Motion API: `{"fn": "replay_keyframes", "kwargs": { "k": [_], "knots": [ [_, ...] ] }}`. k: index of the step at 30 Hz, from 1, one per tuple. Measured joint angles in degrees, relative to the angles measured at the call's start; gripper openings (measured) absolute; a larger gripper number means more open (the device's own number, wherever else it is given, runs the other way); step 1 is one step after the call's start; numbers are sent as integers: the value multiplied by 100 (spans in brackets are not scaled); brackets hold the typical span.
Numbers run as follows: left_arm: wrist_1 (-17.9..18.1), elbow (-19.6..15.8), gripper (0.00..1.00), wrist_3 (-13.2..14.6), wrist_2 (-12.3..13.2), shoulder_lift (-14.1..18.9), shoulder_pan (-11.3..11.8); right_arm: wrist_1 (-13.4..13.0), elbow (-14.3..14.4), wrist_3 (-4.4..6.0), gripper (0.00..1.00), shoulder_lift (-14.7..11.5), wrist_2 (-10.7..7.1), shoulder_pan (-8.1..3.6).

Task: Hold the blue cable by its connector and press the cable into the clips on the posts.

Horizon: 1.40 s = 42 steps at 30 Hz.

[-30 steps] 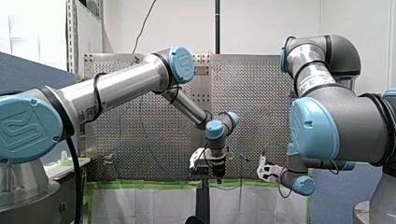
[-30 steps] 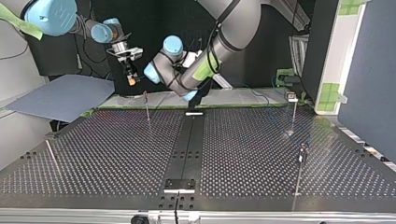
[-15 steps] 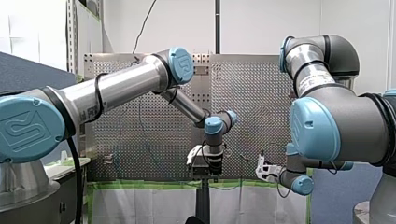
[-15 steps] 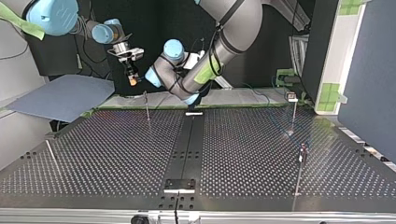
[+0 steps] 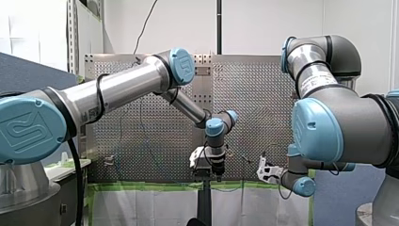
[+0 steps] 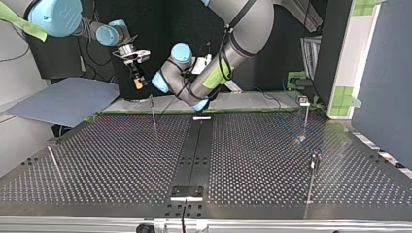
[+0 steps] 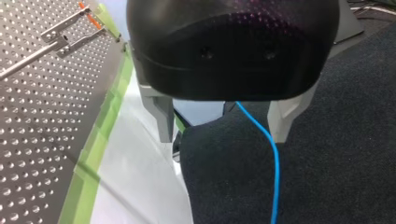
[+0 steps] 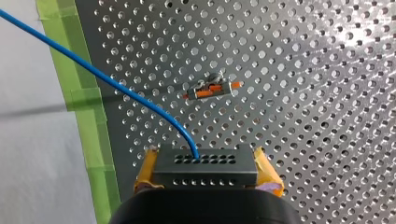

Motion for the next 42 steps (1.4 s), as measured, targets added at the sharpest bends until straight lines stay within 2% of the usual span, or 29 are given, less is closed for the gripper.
{"fn": "replay_keyframes", "kwargs": {
  "k": [9,15,28,40,41,42],
  "knots": [
    [-87,256,99,113,63,-320,-132,0,-2,0,0,-3,0,18],
    [112,451,99,36,150,-597,-191,0,-2,0,0,-4,0,22],
    [748,126,99,-142,51,-1210,-25,0,-2,0,0,-4,0,78],
    [1245,104,99,-109,49,-1263,-9,0,-2,16,0,-7,0,81],
    [1262,104,89,-92,53,-1263,-13,0,-1,17,0,-7,0,81],
    [1282,104,89,-71,63,-1263,-15,0,-2,17,0,-7,0,81]
  ]
}}
